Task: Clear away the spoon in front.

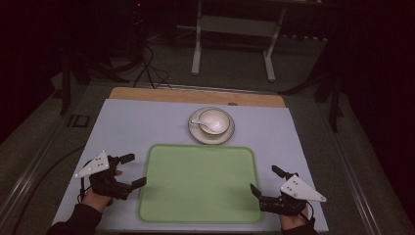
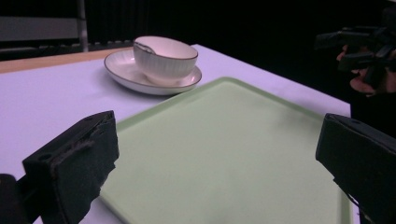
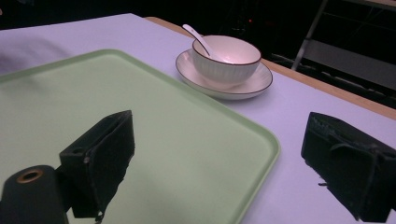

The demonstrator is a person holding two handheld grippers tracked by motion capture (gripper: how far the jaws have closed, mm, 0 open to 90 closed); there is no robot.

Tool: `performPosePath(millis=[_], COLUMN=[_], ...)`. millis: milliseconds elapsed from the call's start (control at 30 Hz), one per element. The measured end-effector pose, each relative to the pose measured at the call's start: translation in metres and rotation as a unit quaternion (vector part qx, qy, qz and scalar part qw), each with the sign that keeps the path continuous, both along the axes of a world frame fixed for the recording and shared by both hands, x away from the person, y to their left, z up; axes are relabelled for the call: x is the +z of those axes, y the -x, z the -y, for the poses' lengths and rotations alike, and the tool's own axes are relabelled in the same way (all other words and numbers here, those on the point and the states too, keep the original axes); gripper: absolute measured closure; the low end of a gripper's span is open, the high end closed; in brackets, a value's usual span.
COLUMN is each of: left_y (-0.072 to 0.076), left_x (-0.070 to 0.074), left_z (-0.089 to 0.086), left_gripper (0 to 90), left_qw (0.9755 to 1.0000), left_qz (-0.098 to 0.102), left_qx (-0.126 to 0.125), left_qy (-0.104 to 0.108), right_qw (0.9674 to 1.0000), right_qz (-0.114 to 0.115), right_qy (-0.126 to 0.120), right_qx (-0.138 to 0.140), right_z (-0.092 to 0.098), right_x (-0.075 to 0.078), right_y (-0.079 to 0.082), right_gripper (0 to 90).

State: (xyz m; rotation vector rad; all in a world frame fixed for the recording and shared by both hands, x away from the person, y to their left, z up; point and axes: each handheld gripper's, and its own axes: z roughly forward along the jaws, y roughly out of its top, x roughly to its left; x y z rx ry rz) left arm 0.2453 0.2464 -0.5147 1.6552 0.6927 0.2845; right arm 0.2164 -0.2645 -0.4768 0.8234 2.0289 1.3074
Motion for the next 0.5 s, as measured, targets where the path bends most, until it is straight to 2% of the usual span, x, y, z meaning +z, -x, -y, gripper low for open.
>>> performPosePath(millis=[200,233,267,333,367,400,500], left_y=[0.001,0.004,0.004,0.005,0.006,0.005,0.005], left_x=[0.003,0.008,0.010,0.015,0.018,0.025,0.033], left_z=[0.003,0.007,0.009,0.012,0.014,0.018,0.022], left_gripper=[0.0,0.0,0.0,0.0,0.0,0.0,0.0], left_qw=[1.0000,0.9999,0.9998,0.9995,0.9995,0.9993,0.9989], left_qz=[-0.002,0.000,0.000,-0.002,-0.003,-0.004,0.001], left_qx=[-0.005,-0.015,-0.020,-0.029,-0.033,-0.037,-0.041], left_qy=[0.001,-0.002,0.003,0.008,0.005,-0.009,-0.021], right_qw=[0.9998,0.9998,0.9996,0.9995,0.9995,0.9995,0.9995], right_qz=[0.013,0.013,0.021,0.022,0.022,0.023,0.026], right_qy=[-0.011,-0.011,-0.017,-0.018,-0.018,-0.018,-0.014], right_qx=[0.008,0.008,0.011,0.012,0.013,0.014,0.013], right_z=[0.001,0.001,0.002,0.002,0.002,0.001,-0.001], right_x=[0.003,0.003,0.006,0.006,0.006,0.006,0.007], right_y=[0.003,0.003,0.004,0.005,0.005,0.005,0.005], right_gripper=[9.7,9.7,9.7,9.8,9.7,9.7,9.7])
